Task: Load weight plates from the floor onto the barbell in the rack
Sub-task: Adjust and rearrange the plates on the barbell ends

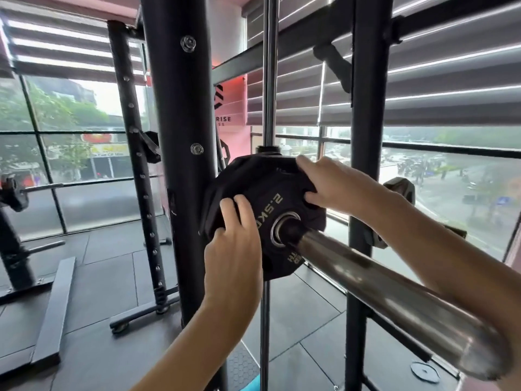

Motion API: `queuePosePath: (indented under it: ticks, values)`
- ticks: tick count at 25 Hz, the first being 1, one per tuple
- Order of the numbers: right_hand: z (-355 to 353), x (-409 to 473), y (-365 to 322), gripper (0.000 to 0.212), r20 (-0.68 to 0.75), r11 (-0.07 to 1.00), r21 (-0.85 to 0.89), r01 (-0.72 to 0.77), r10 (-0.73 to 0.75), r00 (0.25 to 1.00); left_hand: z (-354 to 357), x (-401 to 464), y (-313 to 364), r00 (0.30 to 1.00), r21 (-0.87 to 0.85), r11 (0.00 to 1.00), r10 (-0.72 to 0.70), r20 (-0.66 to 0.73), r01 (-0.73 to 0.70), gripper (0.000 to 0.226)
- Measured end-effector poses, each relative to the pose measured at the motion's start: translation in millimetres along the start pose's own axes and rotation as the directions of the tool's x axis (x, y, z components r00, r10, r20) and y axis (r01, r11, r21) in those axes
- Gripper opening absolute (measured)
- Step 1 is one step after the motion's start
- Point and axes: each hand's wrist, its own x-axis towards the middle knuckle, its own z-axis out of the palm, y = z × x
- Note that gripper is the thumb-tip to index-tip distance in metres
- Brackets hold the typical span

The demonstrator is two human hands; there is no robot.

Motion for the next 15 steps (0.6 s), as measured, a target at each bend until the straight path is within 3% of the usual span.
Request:
queuePosePath:
  ticks: [5, 10, 15]
  values:
    - [2.5, -6.5, -4.7, 0.052, -0.015, 1.000, 0.015, -0.004, 0.004, 1.000, 3.4, 8.4, 0.0, 0.989, 0.110, 0.990, 0.098, -0.114, -0.085, 0.121]
    - [-2.5, -11.2, -2.6, 0.044, -0.023, 0.999, 0.036, 0.010, -0.009, 1.000, -2.3, 7.1, 0.2, 0.990, -0.015, 0.996, 0.085, -0.116, -0.087, 0.115]
    - [-24.4, -37.2, -0.5, 0.038, 0.026, 1.000, -0.001, 0.010, -0.010, 1.000, -16.5, -18.2, 17.9, 0.983, -0.060, 0.993, 0.087, -0.164, -0.098, 0.125]
